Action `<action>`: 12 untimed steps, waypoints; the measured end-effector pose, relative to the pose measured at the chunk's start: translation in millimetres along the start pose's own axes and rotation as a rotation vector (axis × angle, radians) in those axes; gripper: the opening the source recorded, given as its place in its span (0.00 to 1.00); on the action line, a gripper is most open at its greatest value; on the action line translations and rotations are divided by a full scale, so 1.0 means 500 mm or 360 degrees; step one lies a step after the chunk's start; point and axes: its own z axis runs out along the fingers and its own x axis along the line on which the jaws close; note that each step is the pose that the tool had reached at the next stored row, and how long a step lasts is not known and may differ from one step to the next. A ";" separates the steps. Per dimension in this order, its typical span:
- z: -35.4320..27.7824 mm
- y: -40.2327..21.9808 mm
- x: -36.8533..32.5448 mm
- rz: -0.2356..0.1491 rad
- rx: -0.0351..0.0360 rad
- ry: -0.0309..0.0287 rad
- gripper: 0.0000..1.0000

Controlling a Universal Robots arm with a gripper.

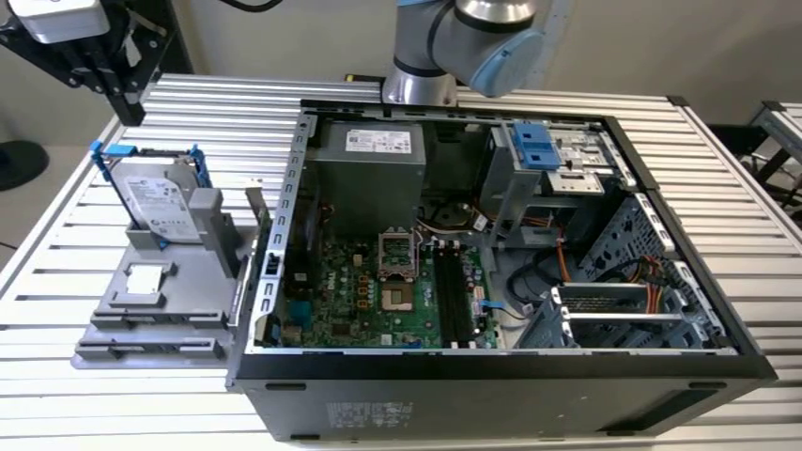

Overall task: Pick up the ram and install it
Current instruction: 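Reach for the ram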

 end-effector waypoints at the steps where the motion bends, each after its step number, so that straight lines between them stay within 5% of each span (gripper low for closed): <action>1: 0.000 0.000 0.001 -0.0002 0.0000 0.00001 0.00; 4: 0.000 0.000 0.004 -0.0003 0.0000 0.00047 0.00; 8: 0.001 0.000 0.008 -0.0001 0.0000 0.00441 0.00; 12: 0.001 0.000 0.008 -0.0001 0.0000 0.00452 0.00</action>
